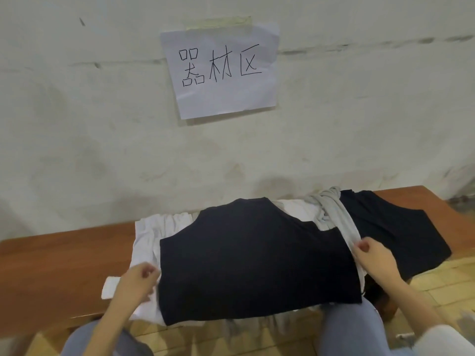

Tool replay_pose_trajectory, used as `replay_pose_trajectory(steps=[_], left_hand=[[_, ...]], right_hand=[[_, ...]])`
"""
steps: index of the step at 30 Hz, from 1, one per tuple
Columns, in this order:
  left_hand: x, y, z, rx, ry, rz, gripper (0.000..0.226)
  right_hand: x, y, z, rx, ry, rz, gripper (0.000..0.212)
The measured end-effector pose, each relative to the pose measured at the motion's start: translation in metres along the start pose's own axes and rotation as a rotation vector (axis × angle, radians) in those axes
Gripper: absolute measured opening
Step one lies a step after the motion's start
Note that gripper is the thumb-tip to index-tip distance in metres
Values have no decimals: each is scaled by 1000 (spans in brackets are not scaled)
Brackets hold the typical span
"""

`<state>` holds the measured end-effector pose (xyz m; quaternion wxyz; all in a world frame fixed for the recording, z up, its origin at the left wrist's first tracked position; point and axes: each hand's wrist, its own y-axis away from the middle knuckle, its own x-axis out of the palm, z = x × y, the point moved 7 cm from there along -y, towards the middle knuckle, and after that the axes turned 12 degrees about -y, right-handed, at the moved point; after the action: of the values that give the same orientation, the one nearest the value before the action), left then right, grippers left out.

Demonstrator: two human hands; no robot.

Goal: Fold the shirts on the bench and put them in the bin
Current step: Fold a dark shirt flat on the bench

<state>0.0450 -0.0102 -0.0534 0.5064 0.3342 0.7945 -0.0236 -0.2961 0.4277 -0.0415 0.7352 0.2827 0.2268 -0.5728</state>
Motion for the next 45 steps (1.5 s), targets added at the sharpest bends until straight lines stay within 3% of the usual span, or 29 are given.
replay_pose_trajectory(steps=[3,6,8,11,14,17,20,23,26,32,35,39,42,45], left_hand=[[2,-26,-34,38,63,-76,22],[14,-48,-47,14,38,-58,41],[20,-49,-57,65,-32,-57,35],[24,-43,-58,121,-81,-66,18],[24,-40,-50,228,-239,-77,21],[16,-37,-45,321,-258,-125,14],[-1,-29,-45,324,64,-112,4],[-24,-31,-40,277,238,-244,10],[-22,-50,-32,184,218,-292,10],[6,-74,-27,56,49,-212,29],[3,-69,-15,-71,214,-211,35],[14,-34,22,-238,280,-243,42],[29,-8,33,-278,179,-163,47],[40,16,27,-282,75,-51,46]], right_hand=[[15,-25,28,-87,-19,-12,12],[44,-46,39,-129,63,99,31],[53,-55,37,-169,205,96,39],[53,-59,30,-145,369,58,34],[49,-54,23,-128,461,65,36],[39,-45,20,-174,261,27,25],[14,-28,29,-209,-91,-175,13],[15,-23,42,-152,-339,-199,18],[34,-38,51,-107,-360,-185,14],[75,-69,41,16,-222,-55,33],[70,-67,45,3,-105,-22,30],[65,-42,26,73,139,108,51],[64,-24,13,164,124,212,50],[63,-11,21,137,-80,206,40]])
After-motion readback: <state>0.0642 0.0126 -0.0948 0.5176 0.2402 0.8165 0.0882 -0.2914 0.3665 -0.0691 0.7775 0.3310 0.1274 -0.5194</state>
